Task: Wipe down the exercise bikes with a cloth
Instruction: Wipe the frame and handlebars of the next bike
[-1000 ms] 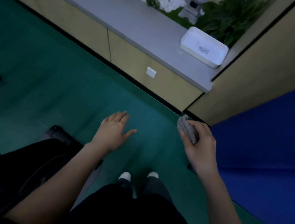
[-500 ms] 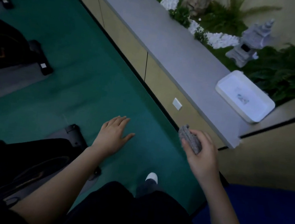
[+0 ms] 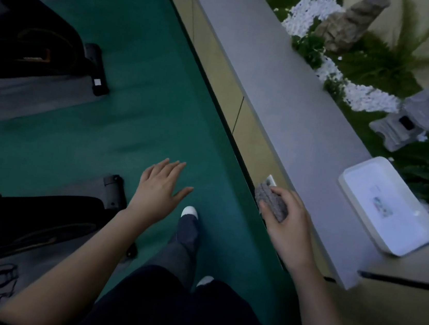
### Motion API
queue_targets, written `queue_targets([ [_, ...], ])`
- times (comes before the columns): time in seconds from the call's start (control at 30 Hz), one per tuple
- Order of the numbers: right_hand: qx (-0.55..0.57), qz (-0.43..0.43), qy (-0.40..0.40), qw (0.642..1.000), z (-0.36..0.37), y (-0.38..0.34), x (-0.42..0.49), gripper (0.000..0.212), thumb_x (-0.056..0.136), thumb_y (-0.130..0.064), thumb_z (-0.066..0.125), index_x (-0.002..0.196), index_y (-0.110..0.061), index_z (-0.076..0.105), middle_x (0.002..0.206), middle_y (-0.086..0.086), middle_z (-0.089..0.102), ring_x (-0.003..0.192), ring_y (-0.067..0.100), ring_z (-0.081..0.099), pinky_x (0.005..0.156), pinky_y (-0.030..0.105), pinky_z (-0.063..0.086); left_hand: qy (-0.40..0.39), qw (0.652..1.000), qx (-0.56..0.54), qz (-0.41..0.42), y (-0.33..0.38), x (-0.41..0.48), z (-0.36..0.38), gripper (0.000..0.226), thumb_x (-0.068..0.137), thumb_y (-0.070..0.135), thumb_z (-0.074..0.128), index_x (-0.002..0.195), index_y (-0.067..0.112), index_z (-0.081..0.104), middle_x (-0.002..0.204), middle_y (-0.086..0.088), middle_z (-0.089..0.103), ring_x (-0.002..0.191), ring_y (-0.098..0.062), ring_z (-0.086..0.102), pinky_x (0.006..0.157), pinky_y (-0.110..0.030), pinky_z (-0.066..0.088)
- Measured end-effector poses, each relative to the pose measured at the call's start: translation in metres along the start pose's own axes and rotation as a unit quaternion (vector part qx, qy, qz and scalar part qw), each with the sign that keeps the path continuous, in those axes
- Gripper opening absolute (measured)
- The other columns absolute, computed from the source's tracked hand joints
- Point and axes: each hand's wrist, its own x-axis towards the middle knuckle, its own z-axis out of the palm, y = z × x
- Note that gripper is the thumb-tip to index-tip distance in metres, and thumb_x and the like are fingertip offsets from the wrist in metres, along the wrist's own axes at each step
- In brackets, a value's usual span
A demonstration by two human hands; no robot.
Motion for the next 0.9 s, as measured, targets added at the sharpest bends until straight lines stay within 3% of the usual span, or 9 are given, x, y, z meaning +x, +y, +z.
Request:
queue_targets([
  [0.07, -0.012, -0.011, -0.005, 1.000, 0.009, -0.006, 0.031, 0.026, 0.086, -0.008, 0.066, 0.111, -0.011, 0.062, 0.106, -0.002, 0.056, 0.087, -0.004, 0.055, 0.072, -0.002, 0.038, -0.006, 1.000, 0.003, -0.011, -0.011, 0.026, 0.000, 0.065, 0.094, 0.054, 0.040, 0.147, 0.019, 0.027, 0.152, 0.000, 0.032, 0.144, -0.019, 0.016, 0.115, -0.039, 0.011],
  [0.2, -0.029, -0.021, -0.018, 0.999, 0.026, -0.025, 0.092, 0.026, 0.087, -0.009, 0.065, 0.112, -0.010, 0.063, 0.106, 0.002, 0.058, 0.093, 0.013, 0.057, 0.075, 0.008, 0.041, -0.021, 0.999, 0.000, -0.032, -0.033, 0.079, -0.004, 0.066, 0.094, 0.056, 0.037, 0.147, 0.019, 0.026, 0.152, 0.000, 0.032, 0.144, -0.019, 0.016, 0.115, -0.038, 0.011],
  [0.43, -0.057, -0.066, -0.045, 0.995, 0.058, -0.063, 0.186, 0.023, 0.086, -0.008, 0.066, 0.109, -0.007, 0.063, 0.101, 0.001, 0.057, 0.088, 0.012, 0.055, 0.070, 0.002, 0.040, -0.017, 0.997, -0.032, -0.063, -0.069, 0.147, -0.027, 0.065, 0.094, 0.054, 0.038, 0.146, 0.017, 0.028, 0.151, -0.002, 0.035, 0.144, -0.020, 0.017, 0.116, -0.039, 0.010],
  [0.67, -0.053, -0.128, -0.131, 0.982, 0.108, -0.106, 0.270, 0.025, 0.085, -0.008, 0.067, 0.110, -0.007, 0.063, 0.103, 0.001, 0.057, 0.089, 0.011, 0.054, 0.072, -0.003, 0.035, 0.019, 0.984, -0.059, -0.170, -0.113, 0.172, -0.050, 0.065, 0.094, 0.054, 0.038, 0.147, 0.019, 0.027, 0.152, 0.000, 0.032, 0.143, -0.018, 0.019, 0.114, -0.038, 0.012],
  [0.9, -0.048, -0.191, -0.241, 0.950, 0.161, -0.139, 0.367, 0.025, 0.085, -0.008, 0.066, 0.110, -0.008, 0.064, 0.106, 0.002, 0.058, 0.093, 0.011, 0.055, 0.075, 0.007, 0.040, 0.032, 0.951, -0.085, -0.296, -0.144, 0.203, -0.059, 0.065, 0.094, 0.054, 0.039, 0.147, 0.018, 0.027, 0.152, 0.000, 0.032, 0.144, -0.018, 0.018, 0.115, -0.039, 0.013],
])
